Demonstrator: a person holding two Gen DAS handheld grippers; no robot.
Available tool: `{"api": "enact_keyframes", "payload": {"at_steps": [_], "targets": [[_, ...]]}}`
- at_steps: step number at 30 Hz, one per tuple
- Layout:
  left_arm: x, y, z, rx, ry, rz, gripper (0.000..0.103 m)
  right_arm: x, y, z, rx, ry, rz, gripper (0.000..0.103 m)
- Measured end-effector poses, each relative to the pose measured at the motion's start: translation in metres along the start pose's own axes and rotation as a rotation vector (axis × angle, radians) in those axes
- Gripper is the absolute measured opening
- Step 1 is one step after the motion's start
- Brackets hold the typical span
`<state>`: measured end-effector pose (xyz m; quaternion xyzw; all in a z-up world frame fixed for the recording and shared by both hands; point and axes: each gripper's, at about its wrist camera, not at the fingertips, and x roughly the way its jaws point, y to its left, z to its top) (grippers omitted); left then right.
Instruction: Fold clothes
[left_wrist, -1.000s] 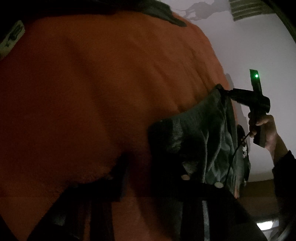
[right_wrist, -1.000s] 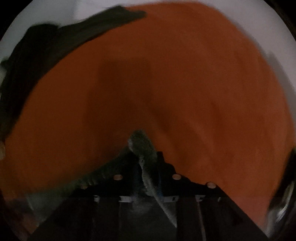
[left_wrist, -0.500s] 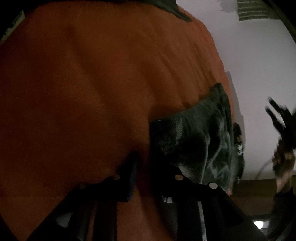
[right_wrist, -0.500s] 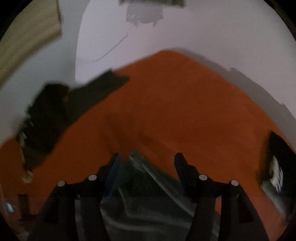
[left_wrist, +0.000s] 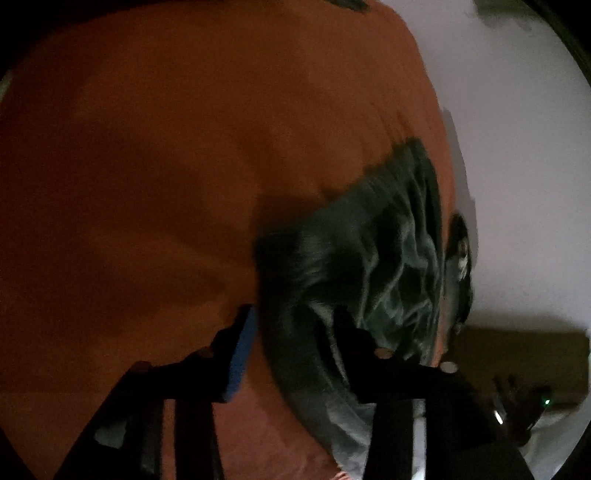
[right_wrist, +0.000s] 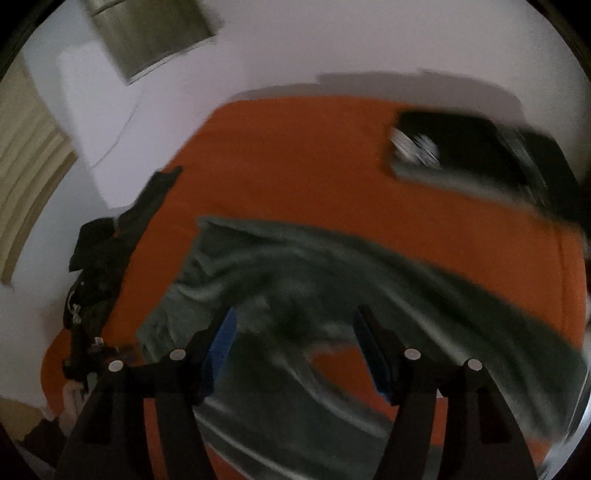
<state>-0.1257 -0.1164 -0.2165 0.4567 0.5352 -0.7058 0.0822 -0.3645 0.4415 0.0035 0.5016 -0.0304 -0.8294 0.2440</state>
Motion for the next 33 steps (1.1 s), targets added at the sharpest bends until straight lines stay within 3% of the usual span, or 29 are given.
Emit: {"api": "enact_keyframes", "payload": {"at_steps": [4,5,6,8,9,12,15,21,25,30,31,33], "targets": [[0.032,-0.016,-0.001,0.068,0.016,0.072,0.059,-0.023,-0.073,-0.068,0.174,-0.006,-0.041,0.065],[0.036,-0.015,-0.001,0.055,0.001,0.106,0.053,-0.032,-0.093,-0.086,0.231,-0.009,-0.057,0.065],[0.039,-0.014,-0.001,0.037,-0.020,0.142,0.031,-0.042,-0.112,-0.103,0.285,-0.008,-0.067,0.065],[0.035,-0.006,-0.003,-0.028,-0.053,0.152,0.020,-0.067,-0.146,-0.134,0.378,-0.023,-0.098,0.065],[0.029,-0.003,-0.005,-0.049,-0.069,0.144,0.010,-0.084,-0.162,-0.151,0.419,-0.042,-0.132,0.065],[0.008,0.004,-0.008,-0.074,-0.127,0.145,0.006,-0.140,-0.213,-0.213,0.548,-0.126,-0.285,0.065],[0.002,0.008,-0.007,-0.059,-0.104,0.108,0.006,-0.175,-0.266,-0.289,0.748,-0.156,-0.393,0.065],[-0.004,0.008,-0.002,-0.030,-0.038,0.012,0.011,-0.188,-0.334,-0.443,1.259,-0.248,-0.251,0.065],[0.011,0.009,0.003,-0.058,0.011,0.020,0.019,-0.186,-0.351,-0.479,1.376,-0.315,-0.210,0.065],[0.026,0.008,0.005,-0.084,-0.003,0.009,0.021,-0.179,-0.379,-0.479,1.397,-0.384,-0.195,0.065],[0.028,0.008,0.004,-0.090,-0.016,0.015,0.020,-0.178,-0.385,-0.476,1.389,-0.398,-0.227,0.065],[0.026,0.002,0.003,-0.077,-0.063,0.060,0.007,-0.177,-0.396,-0.470,1.368,-0.427,-0.320,0.061]]}}
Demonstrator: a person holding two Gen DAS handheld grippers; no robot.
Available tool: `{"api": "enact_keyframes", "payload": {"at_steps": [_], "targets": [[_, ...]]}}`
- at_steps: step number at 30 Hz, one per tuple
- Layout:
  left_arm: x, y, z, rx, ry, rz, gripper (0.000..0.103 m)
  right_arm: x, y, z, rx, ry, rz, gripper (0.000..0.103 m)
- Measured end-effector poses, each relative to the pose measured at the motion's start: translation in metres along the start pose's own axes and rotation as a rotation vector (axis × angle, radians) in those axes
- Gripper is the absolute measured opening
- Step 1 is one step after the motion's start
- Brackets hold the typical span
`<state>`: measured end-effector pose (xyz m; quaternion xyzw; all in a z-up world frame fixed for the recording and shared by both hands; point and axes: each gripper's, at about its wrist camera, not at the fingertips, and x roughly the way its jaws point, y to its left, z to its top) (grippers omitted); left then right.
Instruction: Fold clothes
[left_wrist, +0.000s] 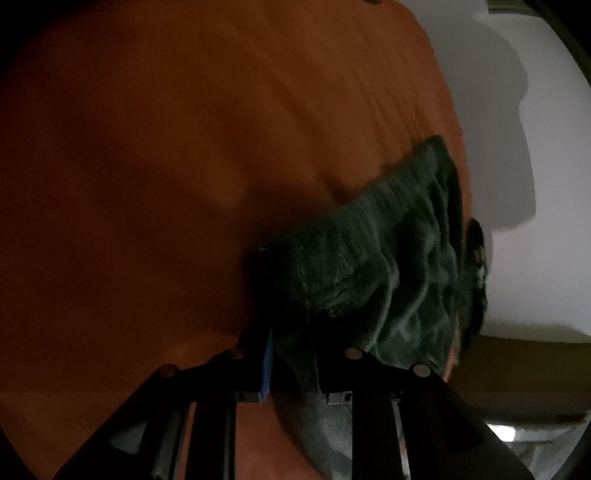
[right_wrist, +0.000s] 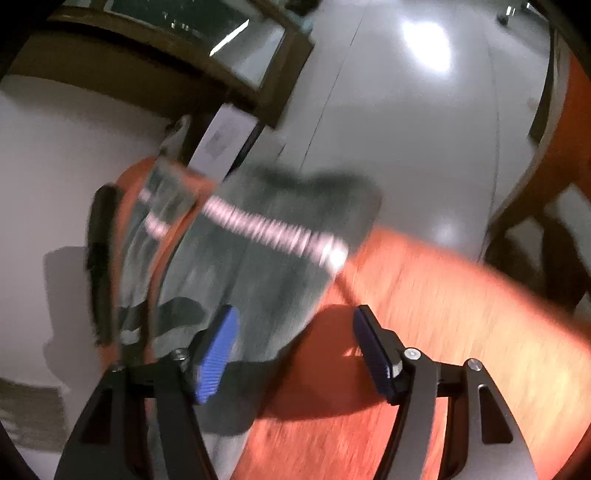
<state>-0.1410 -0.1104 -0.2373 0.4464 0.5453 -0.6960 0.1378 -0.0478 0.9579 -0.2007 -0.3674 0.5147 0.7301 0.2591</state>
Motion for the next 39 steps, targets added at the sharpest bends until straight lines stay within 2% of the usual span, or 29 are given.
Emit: {"api": "enact_keyframes", "payload": {"at_steps": [1,2,4,5,6,12,17,20,24,28,31,32,34,36,37,39], "targets": [[-0.003,-0.002,0.000,0.012,-0.029,0.019,0.007,0.004,0.002,0.003,-0.002,-0.009,-0.006,0.058],[-0.005,-0.002,0.000,0.012,-0.042,0.013,0.007,0.014,0.002,0.005,0.019,0.016,0.015,0.046],[-0.010,0.000,0.000,-0.007,-0.052,-0.010,0.006,0.024,-0.001,0.006,0.065,0.046,0.035,0.036],[-0.013,0.000,0.000,-0.018,-0.055,-0.021,0.006,0.023,-0.004,0.006,0.088,0.035,0.044,0.018],[-0.019,0.000,0.000,-0.029,-0.060,-0.037,0.006,0.020,-0.006,0.006,0.107,0.021,0.062,0.007],[-0.069,-0.025,-0.005,0.024,-0.101,-0.125,0.006,-0.054,0.019,-0.002,0.066,-0.122,0.118,0.004],[-0.104,-0.077,0.012,0.077,-0.124,-0.173,0.006,-0.108,0.087,0.007,-0.082,-0.209,0.178,0.004],[-0.107,-0.134,0.035,0.153,-0.144,-0.182,0.006,-0.109,0.147,0.029,-0.158,-0.210,0.211,0.004],[-0.082,-0.216,0.077,0.193,-0.166,-0.140,0.006,-0.073,0.230,0.065,-0.239,-0.196,0.218,0.004],[-0.030,-0.285,0.120,0.196,-0.202,-0.052,0.006,0.002,0.316,0.098,-0.319,-0.181,0.115,0.004],[0.028,-0.322,0.149,0.184,-0.221,0.016,0.006,0.079,0.352,0.110,-0.313,-0.156,0.030,0.004],[0.049,-0.328,0.158,0.180,-0.201,0.036,0.009,0.101,0.356,0.109,-0.309,-0.137,-0.003,0.004],[0.096,-0.333,0.175,0.137,-0.129,0.131,0.010,0.148,0.360,0.105,-0.271,-0.069,-0.057,0.008],[0.131,-0.325,0.184,0.059,-0.063,0.222,0.010,0.187,0.356,0.103,-0.200,0.030,-0.062,0.030],[0.137,-0.322,0.187,0.028,-0.056,0.232,0.010,0.196,0.354,0.102,-0.174,0.049,-0.062,0.035],[0.137,-0.328,0.195,0.018,-0.058,0.217,0.010,0.196,0.361,0.102,-0.205,0.018,-0.050,0.044]]}}
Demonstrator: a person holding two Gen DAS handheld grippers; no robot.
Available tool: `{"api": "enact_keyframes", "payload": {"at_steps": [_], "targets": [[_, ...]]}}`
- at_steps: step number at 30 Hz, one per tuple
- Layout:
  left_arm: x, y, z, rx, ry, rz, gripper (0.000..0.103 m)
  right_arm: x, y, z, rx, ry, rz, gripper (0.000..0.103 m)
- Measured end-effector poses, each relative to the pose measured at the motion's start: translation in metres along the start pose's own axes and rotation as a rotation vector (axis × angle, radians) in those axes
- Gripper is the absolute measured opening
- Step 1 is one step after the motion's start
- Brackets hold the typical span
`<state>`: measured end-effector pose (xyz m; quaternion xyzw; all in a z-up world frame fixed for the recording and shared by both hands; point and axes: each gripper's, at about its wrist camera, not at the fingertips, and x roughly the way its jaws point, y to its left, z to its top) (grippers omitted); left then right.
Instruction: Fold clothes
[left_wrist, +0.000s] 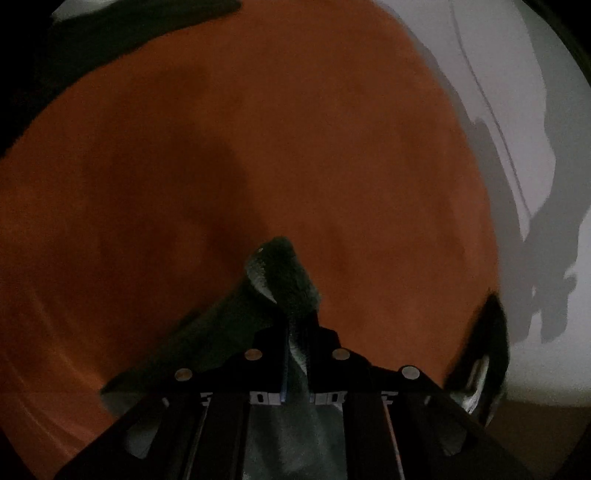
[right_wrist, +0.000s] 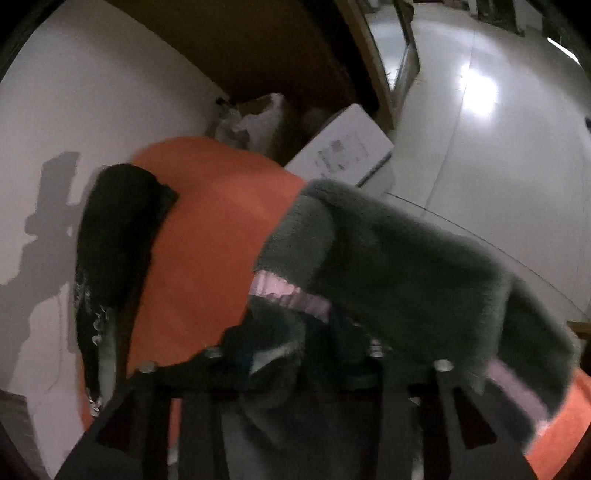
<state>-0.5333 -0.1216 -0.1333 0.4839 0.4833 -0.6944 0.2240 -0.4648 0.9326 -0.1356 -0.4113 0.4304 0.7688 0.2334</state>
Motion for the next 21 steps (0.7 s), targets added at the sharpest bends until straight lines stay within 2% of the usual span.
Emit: {"api": "enact_keyframes", "payload": {"at_steps": [1,2,4,7,8,10,11,12,13,15,16,19,21], "targets": [[-0.001,-0.004,0.004,-0.002,0.000,-0.008,0.011,-0.005,0.005,0.002,-0.040,-0.025,-0.001,0.047],[0.000,-0.011,0.011,0.024,0.034,-0.002,0.016,-0.015,0.012,0.005,-0.101,-0.052,-0.005,0.051],[-0.011,-0.033,0.027,0.132,0.096,0.009,0.016,-0.034,0.019,0.008,-0.176,-0.088,-0.012,0.051],[-0.044,-0.064,0.045,0.266,0.089,0.069,0.017,-0.070,0.012,0.000,-0.231,-0.117,0.043,0.054],[-0.055,-0.071,0.050,0.271,0.081,0.072,0.017,-0.080,0.007,-0.004,-0.238,-0.124,0.052,0.054],[-0.078,-0.086,0.062,0.263,0.051,0.062,0.017,-0.099,-0.004,-0.015,-0.242,-0.140,0.081,0.054],[-0.090,-0.093,0.068,0.259,0.036,0.057,0.017,-0.112,-0.017,-0.028,-0.226,-0.146,0.126,0.054],[-0.110,-0.093,0.065,0.273,-0.004,-0.016,0.018,-0.121,-0.029,-0.042,-0.210,-0.137,0.165,0.054],[-0.124,-0.089,0.058,0.294,-0.020,-0.074,0.022,-0.127,-0.040,-0.054,-0.196,-0.121,0.195,0.054],[-0.135,-0.070,0.028,0.371,0.020,-0.197,0.051,-0.140,-0.061,-0.079,-0.169,-0.090,0.255,0.054],[-0.135,-0.057,0.013,0.392,0.043,-0.249,0.056,-0.144,-0.070,-0.092,-0.164,-0.070,0.277,0.054],[-0.122,0.008,-0.041,0.404,0.105,-0.350,0.060,-0.148,-0.091,-0.129,-0.189,-0.005,0.340,0.054],[-0.102,0.062,-0.077,0.385,0.109,-0.371,0.060,-0.146,-0.101,-0.150,-0.208,0.042,0.385,0.056]]}}
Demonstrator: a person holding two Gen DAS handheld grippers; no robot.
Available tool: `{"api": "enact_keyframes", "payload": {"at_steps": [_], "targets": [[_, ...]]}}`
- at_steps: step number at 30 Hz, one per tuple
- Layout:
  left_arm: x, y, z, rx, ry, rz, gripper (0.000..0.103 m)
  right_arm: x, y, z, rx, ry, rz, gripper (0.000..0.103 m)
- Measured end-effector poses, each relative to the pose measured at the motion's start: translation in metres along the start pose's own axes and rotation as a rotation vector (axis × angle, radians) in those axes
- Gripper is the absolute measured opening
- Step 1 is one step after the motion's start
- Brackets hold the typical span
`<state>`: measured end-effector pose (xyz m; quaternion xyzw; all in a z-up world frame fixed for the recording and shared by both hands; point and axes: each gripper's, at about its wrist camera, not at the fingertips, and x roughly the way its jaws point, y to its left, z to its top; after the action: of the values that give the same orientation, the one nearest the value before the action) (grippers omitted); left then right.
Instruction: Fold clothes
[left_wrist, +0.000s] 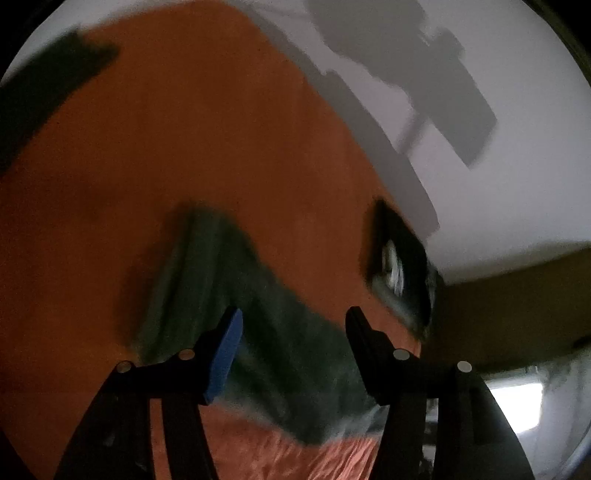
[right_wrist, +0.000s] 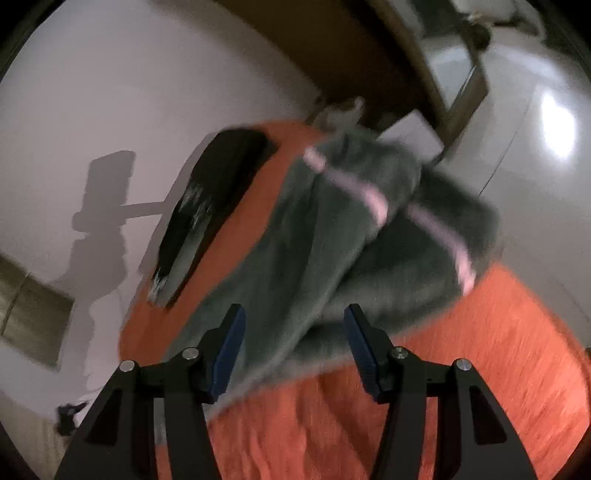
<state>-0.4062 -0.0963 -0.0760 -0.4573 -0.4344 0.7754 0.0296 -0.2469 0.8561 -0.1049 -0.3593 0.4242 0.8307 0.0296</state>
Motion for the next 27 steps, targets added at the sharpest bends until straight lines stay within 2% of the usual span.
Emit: {"api": "enact_keyframes", "payload": {"at_steps": [1,3,5,7,8,10,12,14,16,18,21,23,25,26,27], "targets": [[0.003,0.018,-0.018,-0.016,-0.015,0.005,0.060,0.002,-0.004,-0.007,0.005,0.013,0.011,0.060],[0.012,0.061,-0.050,-0.103,-0.077,0.032,0.060,0.006,-0.015,-0.022,0.024,0.030,0.024,0.074],[0.029,0.089,-0.076,-0.187,-0.067,0.033,0.060,0.010,-0.025,-0.026,0.060,0.024,0.021,0.079],[0.044,0.110,-0.094,-0.254,-0.060,-0.047,0.060,0.013,-0.037,-0.027,0.111,0.011,0.017,0.082],[0.051,0.112,-0.098,-0.259,-0.062,-0.055,0.060,0.014,-0.043,-0.028,0.146,0.007,0.021,0.083],[0.065,0.108,-0.104,-0.253,-0.067,-0.049,0.063,0.016,-0.054,-0.029,0.204,-0.005,0.019,0.083],[0.072,0.107,-0.104,-0.233,-0.065,0.016,0.063,0.018,-0.062,-0.029,0.254,-0.014,0.020,0.084],[0.075,0.101,-0.101,-0.225,-0.097,0.032,0.063,0.024,-0.065,-0.029,0.272,-0.011,0.027,0.084],[0.076,0.093,-0.094,-0.239,-0.151,0.018,0.063,0.029,-0.064,-0.028,0.269,0.001,0.019,0.084],[0.088,0.089,-0.080,-0.261,-0.182,0.040,0.064,0.034,-0.059,-0.022,0.256,-0.021,0.021,0.084],[0.102,0.099,-0.070,-0.318,-0.166,0.064,0.064,0.055,-0.054,-0.009,0.253,-0.002,0.045,0.084],[0.108,0.099,-0.067,-0.342,-0.184,0.065,0.064,0.074,-0.053,-0.002,0.283,0.027,0.056,0.084],[0.105,0.097,-0.064,-0.350,-0.229,0.066,0.053,0.085,-0.051,0.006,0.305,0.025,0.046,0.084],[0.102,0.094,-0.062,-0.345,-0.257,0.072,0.037,0.087,-0.048,0.011,0.307,0.006,0.047,0.084],[0.099,0.092,-0.059,-0.337,-0.270,0.074,0.032,0.088,-0.045,0.017,0.306,-0.018,0.050,0.084]]}}
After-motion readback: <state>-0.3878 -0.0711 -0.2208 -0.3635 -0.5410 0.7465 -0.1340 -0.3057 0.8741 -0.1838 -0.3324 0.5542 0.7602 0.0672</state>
